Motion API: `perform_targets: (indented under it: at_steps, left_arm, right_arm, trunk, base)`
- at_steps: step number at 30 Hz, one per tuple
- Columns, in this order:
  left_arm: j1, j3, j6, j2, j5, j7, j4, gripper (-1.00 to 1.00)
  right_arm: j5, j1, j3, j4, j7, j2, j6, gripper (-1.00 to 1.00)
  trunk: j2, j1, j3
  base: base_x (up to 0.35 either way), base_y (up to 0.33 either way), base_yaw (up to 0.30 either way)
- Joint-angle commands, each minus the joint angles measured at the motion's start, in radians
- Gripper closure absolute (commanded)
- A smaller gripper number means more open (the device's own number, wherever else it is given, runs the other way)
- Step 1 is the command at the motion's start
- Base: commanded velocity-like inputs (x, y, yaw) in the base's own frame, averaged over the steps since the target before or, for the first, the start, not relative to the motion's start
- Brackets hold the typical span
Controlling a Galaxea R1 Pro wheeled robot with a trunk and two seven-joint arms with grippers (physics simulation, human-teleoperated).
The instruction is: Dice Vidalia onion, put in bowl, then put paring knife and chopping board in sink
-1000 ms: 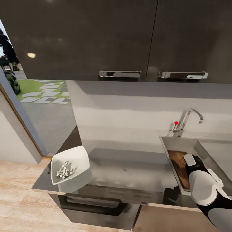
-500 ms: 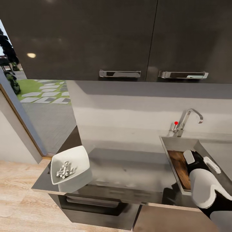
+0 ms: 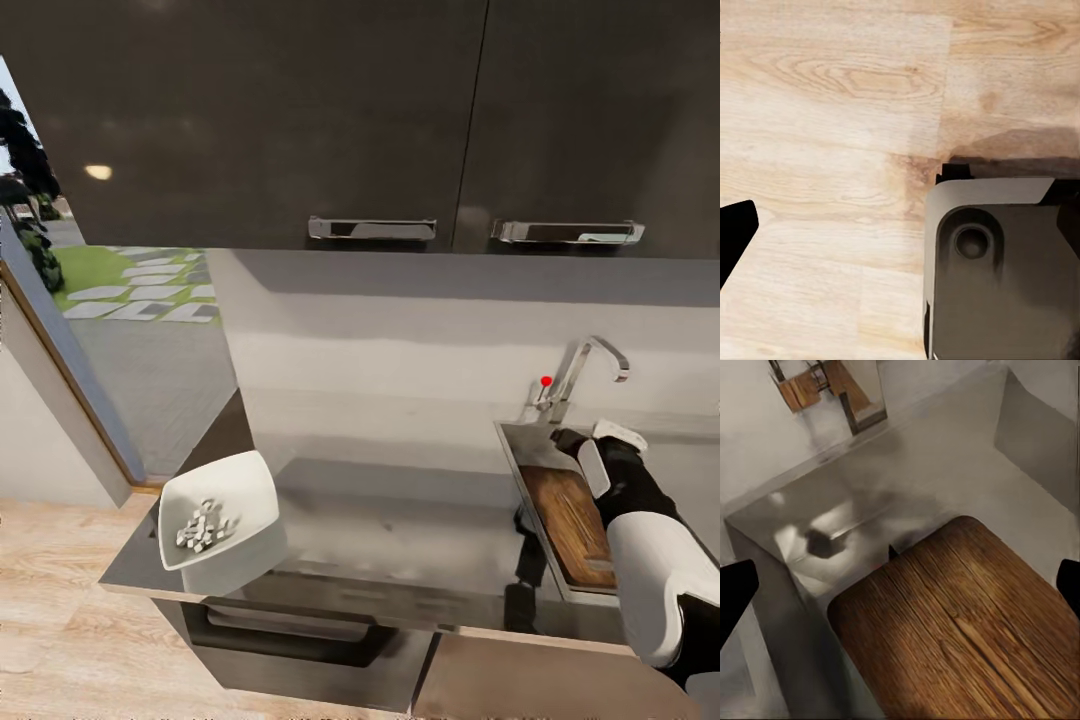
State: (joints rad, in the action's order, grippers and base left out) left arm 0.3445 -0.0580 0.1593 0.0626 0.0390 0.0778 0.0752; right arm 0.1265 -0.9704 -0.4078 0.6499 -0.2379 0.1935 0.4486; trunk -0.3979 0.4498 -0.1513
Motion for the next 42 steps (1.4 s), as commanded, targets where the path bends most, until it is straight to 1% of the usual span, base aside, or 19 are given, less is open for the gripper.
perform_targets:
  at_steps: [1, 4, 7, 10, 16, 19, 22, 23, 24, 25, 26, 29, 34, 42]
  left_arm:
    - [0.002, -0.006, 0.008, 0.000, 0.004, 0.002, 0.005, -1.00]
    - [0.002, -0.006, 0.008, 0.001, 0.004, 0.002, 0.005, -1.00]
    - [0.002, -0.006, 0.008, 0.000, 0.004, 0.002, 0.005, -1.00]
    - [0.001, -0.006, 0.008, 0.000, 0.004, 0.001, 0.005, -1.00]
    - [0.002, -0.006, 0.008, -0.001, 0.004, 0.001, 0.005, -1.00]
    - [0.001, -0.006, 0.008, -0.001, 0.004, 0.001, 0.005, -1.00]
    - [0.001, -0.006, 0.008, -0.002, 0.004, 0.001, 0.005, -1.00]
    - [0.001, -0.006, 0.008, -0.001, 0.004, 0.000, 0.005, -1.00]
    - [0.001, -0.006, 0.008, -0.002, 0.004, 0.000, 0.005, -1.00]
    - [0.002, -0.006, 0.008, -0.002, 0.004, 0.000, 0.005, -1.00]
    - [0.002, -0.006, 0.008, -0.003, 0.004, 0.001, 0.005, -1.00]
    - [0.002, -0.006, 0.008, -0.002, 0.004, 0.001, 0.005, -1.00]
    - [0.002, -0.006, 0.008, -0.002, 0.004, 0.000, 0.005, -1.00]
    - [0.001, -0.006, 0.008, -0.001, 0.004, 0.000, 0.005, -1.00]
  right_arm:
    - [-0.005, -0.001, 0.003, 0.002, 0.006, 0.000, 0.004, -1.00]
    - [-0.019, -0.001, 0.005, 0.002, 0.049, 0.002, 0.006, -1.00]
    - [-0.027, -0.001, 0.006, 0.002, 0.078, 0.003, 0.007, -1.00]
    - [-0.054, -0.001, 0.006, 0.002, 0.086, 0.003, 0.007, -1.00]
    - [-0.066, -0.001, 0.006, 0.002, 0.091, 0.003, 0.007, -1.00]
    - [-0.067, -0.001, 0.005, 0.003, 0.134, 0.004, 0.007, -1.00]
    - [-0.075, -0.001, 0.005, 0.003, 0.200, 0.005, 0.007, -1.00]
    - [-0.087, -0.001, 0.006, 0.003, 0.221, 0.006, 0.007, -1.00]
    - [-0.092, -0.001, 0.006, 0.003, 0.228, 0.005, 0.007, -1.00]
    - [-0.127, -0.001, 0.006, 0.003, 0.266, 0.005, 0.007, -1.00]
    - [-0.141, -0.001, 0.006, 0.003, 0.281, 0.005, 0.007, -1.00]
    - [-0.170, -0.001, 0.006, 0.003, 0.327, 0.004, 0.006, -1.00]
    - [-0.176, -0.001, 0.006, 0.002, 0.340, 0.004, 0.005, -1.00]
    - [-0.179, -0.001, 0.006, 0.002, 0.341, 0.003, 0.005, -1.00]
  trunk:
    - [-0.002, 0.000, -0.002]
    - [-0.002, 0.000, -0.002]
    - [-0.002, 0.000, -0.002]
    - [-0.002, 0.000, -0.002]
    - [-0.002, 0.000, -0.002]
    - [-0.002, 0.000, -0.002]
    - [-0.002, 0.000, -0.002]
    - [-0.002, 0.000, -0.002]
    - [-0.002, 0.000, -0.002]
    - [-0.002, 0.000, -0.002]
    - [-0.002, 0.000, -0.002]
    - [-0.002, 0.000, -0.002]
    - [-0.002, 0.000, -0.002]
    - [-0.002, 0.000, -0.002]
  base:
    - [-0.219, 0.000, 0.000]
    - [-0.280, 0.000, 0.000]
    - [-0.316, 0.000, 0.000]
    - [-0.327, 0.000, 0.000]
    - [-0.330, 0.000, 0.000]
    - [-0.331, 0.000, 0.000]
    - [-0.330, 0.000, 0.000]
    - [-0.330, 0.000, 0.000]
    - [-0.330, 0.000, 0.000]
    - [-0.331, 0.000, 0.000]
    - [-0.331, 0.000, 0.000]
    - [-0.331, 0.011, 0.000]
    - [-0.316, 0.118, 0.000]
    - [-0.252, 0.240, 0.000]
